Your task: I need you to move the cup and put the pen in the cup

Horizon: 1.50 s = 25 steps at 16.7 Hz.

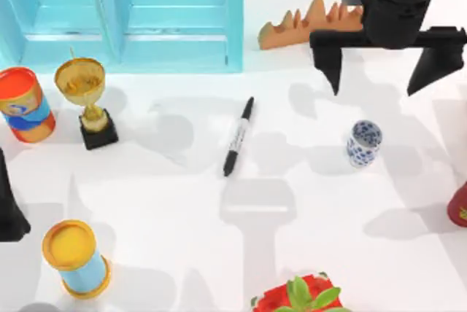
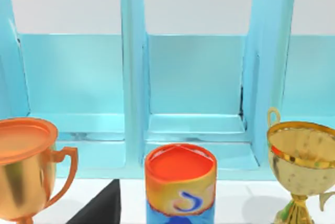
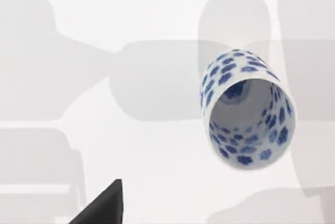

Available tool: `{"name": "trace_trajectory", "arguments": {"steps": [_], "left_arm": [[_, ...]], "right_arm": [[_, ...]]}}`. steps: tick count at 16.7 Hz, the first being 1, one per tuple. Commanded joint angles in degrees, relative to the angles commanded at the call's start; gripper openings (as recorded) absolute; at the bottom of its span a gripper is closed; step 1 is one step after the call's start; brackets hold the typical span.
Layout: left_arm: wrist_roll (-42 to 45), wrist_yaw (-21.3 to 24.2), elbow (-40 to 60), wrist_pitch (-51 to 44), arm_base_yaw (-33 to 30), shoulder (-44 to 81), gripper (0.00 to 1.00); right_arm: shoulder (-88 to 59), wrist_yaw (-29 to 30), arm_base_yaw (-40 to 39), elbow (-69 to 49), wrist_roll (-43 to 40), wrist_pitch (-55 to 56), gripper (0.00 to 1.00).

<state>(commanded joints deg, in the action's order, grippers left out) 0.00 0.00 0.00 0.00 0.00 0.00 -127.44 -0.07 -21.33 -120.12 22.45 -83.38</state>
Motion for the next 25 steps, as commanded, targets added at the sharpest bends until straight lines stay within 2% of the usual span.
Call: {"name": "trace_trajectory", "arguments": {"steps": [3,6,13,17,25], "left_arm": [[0.0,0.0,0.0,0.0,0.0,0.0,1.0],[0.0,0.0,0.0,0.0,0.0,0.0,1.0],[0.0,0.0,0.0,0.0,0.0,0.0,1.0],[0.0,0.0,0.0,0.0,0.0,0.0,1.0],[0.0,0.0,0.0,0.0,0.0,0.0,1.0]], "right_arm": [[-1.1,-0.05,0.14,-12.11,-0.08,-10.21,1.0],[-1.53,-0.05,0.31,-19.01,-0.2,-16.87,1.0],[-1.4,-0.08,0.09,-20.54,-0.1,-18.21,1.0],[-5.15,-1.35,-2.69,-20.16,6.12,-12.98,1.0],[-16.46,-5.16,-12.34,-18.04,27.6,5.69,1.0]]}}
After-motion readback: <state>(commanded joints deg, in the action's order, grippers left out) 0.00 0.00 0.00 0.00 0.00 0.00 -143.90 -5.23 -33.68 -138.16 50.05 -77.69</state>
